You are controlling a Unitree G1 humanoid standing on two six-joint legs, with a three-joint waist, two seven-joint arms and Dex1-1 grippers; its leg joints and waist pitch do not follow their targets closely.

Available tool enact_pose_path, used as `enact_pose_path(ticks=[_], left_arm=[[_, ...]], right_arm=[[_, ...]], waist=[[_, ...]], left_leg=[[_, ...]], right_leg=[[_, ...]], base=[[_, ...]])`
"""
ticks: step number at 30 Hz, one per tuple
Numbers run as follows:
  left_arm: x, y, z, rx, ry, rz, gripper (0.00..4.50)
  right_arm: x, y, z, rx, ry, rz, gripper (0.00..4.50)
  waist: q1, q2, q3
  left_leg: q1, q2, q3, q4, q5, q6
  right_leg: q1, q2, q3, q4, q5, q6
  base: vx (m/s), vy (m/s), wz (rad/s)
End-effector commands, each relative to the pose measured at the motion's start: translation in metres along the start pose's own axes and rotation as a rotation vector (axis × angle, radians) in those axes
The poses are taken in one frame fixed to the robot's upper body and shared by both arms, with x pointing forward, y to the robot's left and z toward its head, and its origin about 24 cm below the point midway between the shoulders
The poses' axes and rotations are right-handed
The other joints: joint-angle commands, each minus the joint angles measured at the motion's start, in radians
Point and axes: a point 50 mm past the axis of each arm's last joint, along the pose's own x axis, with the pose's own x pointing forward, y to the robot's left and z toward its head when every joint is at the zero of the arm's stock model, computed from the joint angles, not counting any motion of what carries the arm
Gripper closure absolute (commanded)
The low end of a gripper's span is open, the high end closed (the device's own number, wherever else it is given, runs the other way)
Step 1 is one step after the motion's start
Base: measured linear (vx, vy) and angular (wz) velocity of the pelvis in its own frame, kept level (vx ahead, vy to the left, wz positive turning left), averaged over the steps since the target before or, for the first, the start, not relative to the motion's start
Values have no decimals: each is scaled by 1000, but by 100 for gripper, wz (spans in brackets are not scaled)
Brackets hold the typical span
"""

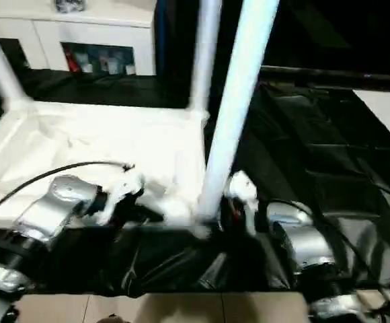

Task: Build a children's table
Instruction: Rotate leg to tighten

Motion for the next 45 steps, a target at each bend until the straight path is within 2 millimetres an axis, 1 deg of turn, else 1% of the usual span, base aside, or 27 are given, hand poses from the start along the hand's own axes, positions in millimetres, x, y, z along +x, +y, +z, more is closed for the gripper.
enact_pose_path(ticks=[1, 2, 3, 4, 5, 6, 8, 9, 10, 11, 13, 17, 18, 19, 21, 22, 23, 24, 26, 28, 31, 33, 34, 35, 38, 41, 45], left_arm=[[19, 0, 13, -19, -41, 73, 450], [29, -2, 17, -28, -45, 105, 450], [29, -2, 17, -28, -45, 105, 450], [38, -5, 20, -27, -47, 114, 450], [43, -6, 22, -21, -43, 119, 450], [46, -7, 24, -15, -41, 122, 450], [52, -10, 28, -12, -48, 125, 450], [53, -11, 30, -12, -53, 119, 450], [54, -12, 31, -12, -58, 114, 450], [52, -12, 30, -3, -53, 107, 450], [50, -12, 28, 7, -52, 99, 450], [39, -11, 23, 47, -52, 51, 450], [36, -11, 21, 59, -54, 18, 450], [33, -12, 20, 69, -55, -18, 450], [29, -13, 17, 75, -43, -61, 450], [27, -13, 15, 83, -29, -81, 450], [24, -12, 13, 90, -16, -95, 450], [21, -11, 12, 97, -4, -107, 450], [15, -10, 11, 112, 9, -153, 450], [11, -10, 10, 120, 26, -175, 450], [7, -10, 8, 122, 43, -210, 450], [6, -10, 7, 125, 49, -218, 450], [5, -10, 6, 124, 51, -223, 450], [4, -9, 6, 122, 50, -224, 450], [3, -9, 5, 120, 49, -227, 450], [1, -8, 4, 115, 45, -227, 450], [2, -4, 6, 99, 20, -170, 450]], right_arm=[[25, 14, -4, 24, 11, -11, 183], [36, 13, -2, 72, -17, -110, 183], [36, 13, -2, 72, -17, -110, 183], [46, 15, 0, 90, -29, -163, 183], [51, 15, 1, 94, -33, -189, 183], [55, 16, 3, 97, -38, -203, 183], [61, 16, 8, 86, -53, -220, 183], [62, 17, 10, 82, -64, -209, 183], [62, 18, 11, 80, -73, -198, 183], [60, 17, 14, 79, -85, -192, 148], [58, 15, 14, 87, -91, -182, 113], [46, 8, 17, 42, -79, -154, 77], [41, 6, 17, 13, -66, -126, 68], [37, 5, 17, -7, -56, -97, 68], [32, 4, 17, -29, -46, -38, 68], [28, 5, 18, -40, -42, 11, 68], [24, 7, 18, -53, -33, 66, 68], [20, 9, 17, -66, -24, 119, 68], [11, 13, 17, -83, -1, 230, 68], [7, 15, 17, -90, 15, 296, 68], [3, 18, 15, -92, 47, 375, 100], [2, 18, 15, -93, 57, 389, 103], [2, 18, 14, -93, 67, 414, 128], [2, 19, 14, -91, 65, 421, 138], [3, 21, 16, -80, 51, 454, 147], [4, 24, 17, -70, 40, 480, 176], [8, 26, 17, -50, 10, 457, 181]], waist=[[-5, 2, -46], [-8, 2, -46], [-12, 3, -45], [-15, -3, -47], [-17, -1, -46], [-19, -1, -46], [-21, -1, -46], [-22, -4, -46], [-20, -3, -47], [-20, -1, -47], [-21, -1, -47], [-20, -2, -49], [-20, -1, -51], [-19, -2, -52], [-19, -1, -57], [-18, -2, -60], [-16, 0, -61], [-15, -3, -62], [-7, -3, -65], [1, -2, -61], [10, 0, -57], [12, -1, -57], [11, -3, -56], [13, -3, -57], [14, -5, -57], [17, -6, -58], [19, -7, -60]], left_leg=[[10, 58, -30, -89, -312, -20], [4, 58, -32, -91, -299, -19], [5, 58, -30, -92, -302, -20], [9, 58, -30, -89, -305, -17], [8, 58, -28, -89, -297, -14], [7, 56, -29, -89, -295, -11], [6, 56, -28, -89, -291, -7], [4, 56, -28, -88, -288, -4], [3, 56, -27, -88, -276, 2], [1, 57, -28, -89, -267, 7], [1, 57, -27, -89, -262, 11], [-1, 57, -26, -87, -250, 22], [-1, 58, -24, -86, -223, 28], [-2, 57, -25, -85, -216, 32], [-3, 57, -21, -78, -169, 50], [-5, 56, -19, -73, -130, 68], [-3, 57, -17, -71, -116, 77], [-6, 55, -17, -68, -91, 98], [-7, 56, -15, -60, -53, 132], [-6, 59, -13, -62, -70, 138], [-3, 64, -12, -66, -116, 111], [-2, 65, -13, -68, -140, 89], [-2, 64, -13, -69, -154, 78], [-2, 63, -13, -69, -158, 72], [-4, 63, -14, -69, -147, 69], [-4, 63, -14, -68, -140, 69], [-5, 62, -13, -66, -115, 77]], right_leg=[[25, -80, 44, -95, -420, -179], [27, -81, 44, -94, -411, -173], [22, -79, 46, -96, -411, -171], [21, -79, 45, -98, -411, -170], [19, -78, 46, -97, -394, -176], [21, -78, 45, -97, -394, -174], [19, -79, 46, -98, -392, -171], [21, -78, 46, -97, -388, -170], [23, -78, 46, -97, -374, -169], [24, -77, 46, -94, -351, -172], [24, -76, 46, -92, -331, -176], [28, -77, 46, -89, -293, -188], [29, -76, 47, -84, -247, -200], [31, -76, 45, -83, -234, -204], [33, -75, 46, -72, -142, -229], [37, -73, 45, -63, -70, -248], [36, -73, 45, -60, -39, -258], [40, -71, 44, -55, 7, -272], [40, -71, 43, -46, 79, -291], [37, -72, 42, -48, 53, -297], [34, -72, 39, -53, -31, -298], [34, -74, 40, -56, -72, -290], [33, -75, 41, -59, -95, -284], [34, -77, 42, -60, -110, -277], [34, -76, 42, -61, -120, -268], [33, -77, 41, -60, -122, -263], [33, -75, 40, -55, -81, -271]], base=[[0, 0, 0], [0, 0, 0], [0, 0, 0], [0, 0, 0], [0, 0, 0], [0, 0, 0], [0, 0, 0], [0, 0, 0], [0, 0, 0], [0, 0, 0], [0, 0, 0], [0, 0, 0], [0, 0, 0], [0, 0, 0], [0, 0, 0], [0, 0, 0], [0, 0, 0], [0, 0, 0], [0, 0, 0], [0, 0, 0], [0, 0, 0], [0, 0, 0], [0, 0, 0], [0, 0, 0], [0, 0, 0], [0, 0, 0], [0, 0, 0]])
